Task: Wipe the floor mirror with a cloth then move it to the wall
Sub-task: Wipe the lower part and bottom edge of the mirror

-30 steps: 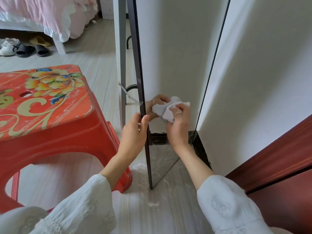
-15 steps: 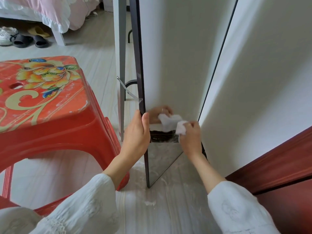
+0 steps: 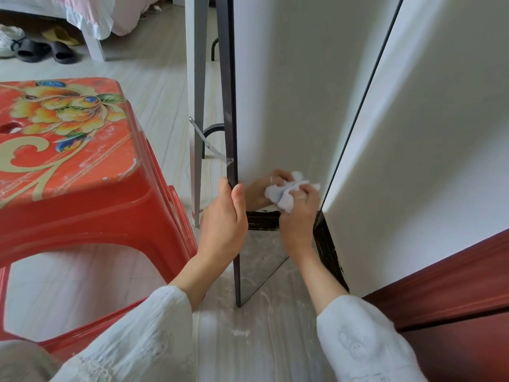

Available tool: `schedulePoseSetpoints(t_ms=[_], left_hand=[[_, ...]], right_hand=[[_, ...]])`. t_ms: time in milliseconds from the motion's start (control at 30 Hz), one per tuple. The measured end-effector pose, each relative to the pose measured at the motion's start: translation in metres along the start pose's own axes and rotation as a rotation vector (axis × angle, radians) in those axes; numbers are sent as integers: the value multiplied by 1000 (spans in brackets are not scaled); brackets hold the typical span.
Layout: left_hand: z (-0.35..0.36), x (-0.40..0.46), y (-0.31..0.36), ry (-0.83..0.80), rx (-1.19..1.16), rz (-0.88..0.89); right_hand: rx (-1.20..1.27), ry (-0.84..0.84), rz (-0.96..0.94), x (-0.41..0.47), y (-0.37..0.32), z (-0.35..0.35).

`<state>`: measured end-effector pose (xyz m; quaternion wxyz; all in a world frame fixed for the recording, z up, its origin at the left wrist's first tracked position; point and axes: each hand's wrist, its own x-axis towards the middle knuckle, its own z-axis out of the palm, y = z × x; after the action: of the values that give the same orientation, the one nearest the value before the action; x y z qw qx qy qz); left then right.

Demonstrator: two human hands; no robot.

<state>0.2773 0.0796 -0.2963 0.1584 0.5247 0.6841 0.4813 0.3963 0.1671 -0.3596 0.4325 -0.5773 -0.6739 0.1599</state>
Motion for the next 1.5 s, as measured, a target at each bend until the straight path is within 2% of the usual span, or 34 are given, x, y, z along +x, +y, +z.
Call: schedulePoseSetpoints(t_ms=[100, 167, 300, 433, 533, 633, 700, 767, 833, 933, 1067, 1167, 1267, 1400, 1500], left_hand=[[1, -1, 1, 4, 9, 4], [1, -1, 1, 2, 13, 5], [1, 0, -1, 5, 14, 11], [1, 0, -1, 0, 12, 10], [1, -1, -2, -3, 9, 13], [1, 1, -2, -1, -6, 19], [0, 1, -2, 1, -9, 19], [0, 0, -1, -1, -7, 14], [-1, -1, -1, -7, -5, 8], [-5, -2, 1, -38, -17, 0], [-15, -5, 8, -130, -52, -36], [-20, -10, 7, -153, 76, -46], [-26, -16, 4, -75, 198, -63], [-30, -28, 14, 31, 93, -138], [-23, -38, 34, -69, -18, -81]], right_hand=[[-177, -280, 20, -22, 44, 5], [-246, -379, 43, -20, 55, -2], [-221, -157, 87, 14, 29, -29], [-74, 93, -15, 66, -32, -54], [32, 135, -90, 86, -64, -60], [29, 158, -156, 82, -65, -44], [61, 127, -80, 60, -53, -30], [41, 12, 9, 34, -31, -19], [-80, -153, 45, 15, -6, -17], [-126, -357, 211, 5, 15, -31], [-108, -490, 425, 10, 13, -56], [80, -490, 572, 10, -1, -81], [365, -462, 713, 8, -13, -106], [564, -453, 759, 5, -28, -133], [587, -452, 727, 0, -39, -144]])
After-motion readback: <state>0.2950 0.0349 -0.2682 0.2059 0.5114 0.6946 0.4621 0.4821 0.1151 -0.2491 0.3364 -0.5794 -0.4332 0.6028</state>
